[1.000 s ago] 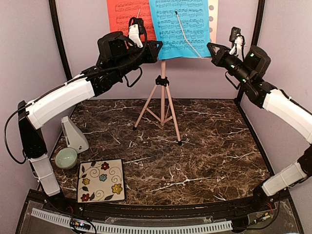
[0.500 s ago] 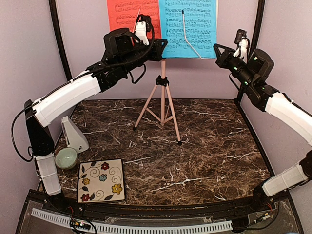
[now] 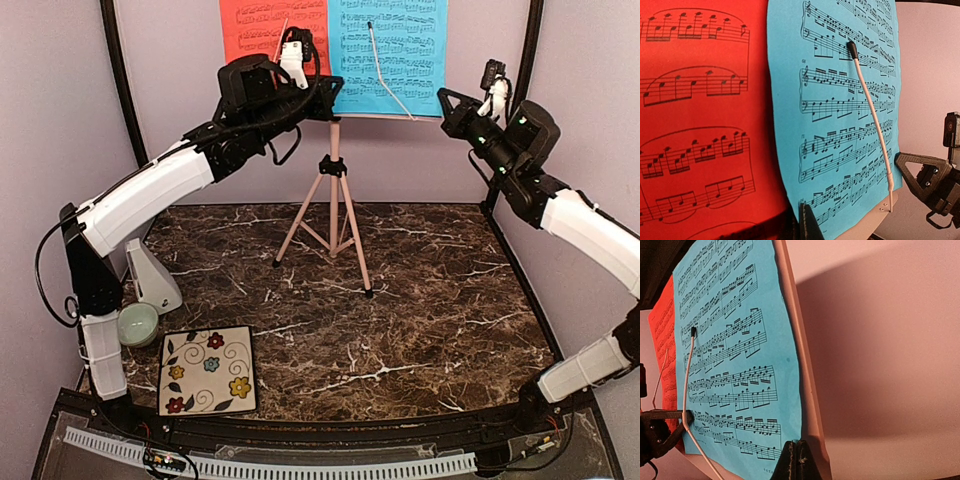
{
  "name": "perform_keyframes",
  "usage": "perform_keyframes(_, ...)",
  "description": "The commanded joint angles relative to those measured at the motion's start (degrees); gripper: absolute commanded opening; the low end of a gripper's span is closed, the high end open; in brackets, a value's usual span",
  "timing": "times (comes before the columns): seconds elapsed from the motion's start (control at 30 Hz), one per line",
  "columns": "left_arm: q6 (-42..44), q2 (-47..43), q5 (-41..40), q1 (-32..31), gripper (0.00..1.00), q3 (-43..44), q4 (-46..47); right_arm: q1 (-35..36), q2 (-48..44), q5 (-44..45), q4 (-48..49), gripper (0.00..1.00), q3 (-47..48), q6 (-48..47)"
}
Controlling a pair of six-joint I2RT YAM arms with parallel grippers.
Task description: Set up the instrument practice props
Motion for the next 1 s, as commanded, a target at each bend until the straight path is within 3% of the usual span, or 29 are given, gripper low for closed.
perform_keyframes(0.0,0.99,0.09,0.60,0.69,0.00,3.41,-0.99,-0.56,0.53,0.85,3.08,0.00,0.08,-0.34)
perform_keyframes(0.13,0.84,-0.37,1.11,0.68,0.12,2.77,-1.65,-0.61,0.29,1.21,2.95,0.00,0.10,-0.64)
perform_keyframes(0.27,0.80,-1.91,3.54,0.56,0.35,1.50,-1.81,-0.61,-0.07,0.31,3.00,0.16,0.07,-0.84)
perform_keyframes(0.43,1.46,-6.43,1.80,0.08,0.43,-3.24,-1.11,-0.61,-1.26,0.25,3.10,0.24,-0.32,-0.92)
perform_keyframes(0.67,2.90,-12.35,0.98,-0.19,0.66,-9.41,-0.44,-0.61,-3.02,0.50,3.44,0.38,-1.25,-0.97)
perform_keyframes(0.87,3.39,-17.56,3.14,-0.30,0.82,-15.26,-2.18,-0.61,-5.96,-0.50,2.44,0.64,-2.83,-2.30)
perform_keyframes(0.97,3.46,-20.96,4.31,-0.28,0.96,-20.78,-2.30,-0.60,-7.97,-2.11,-0.13,0.77,-3.54,-3.83)
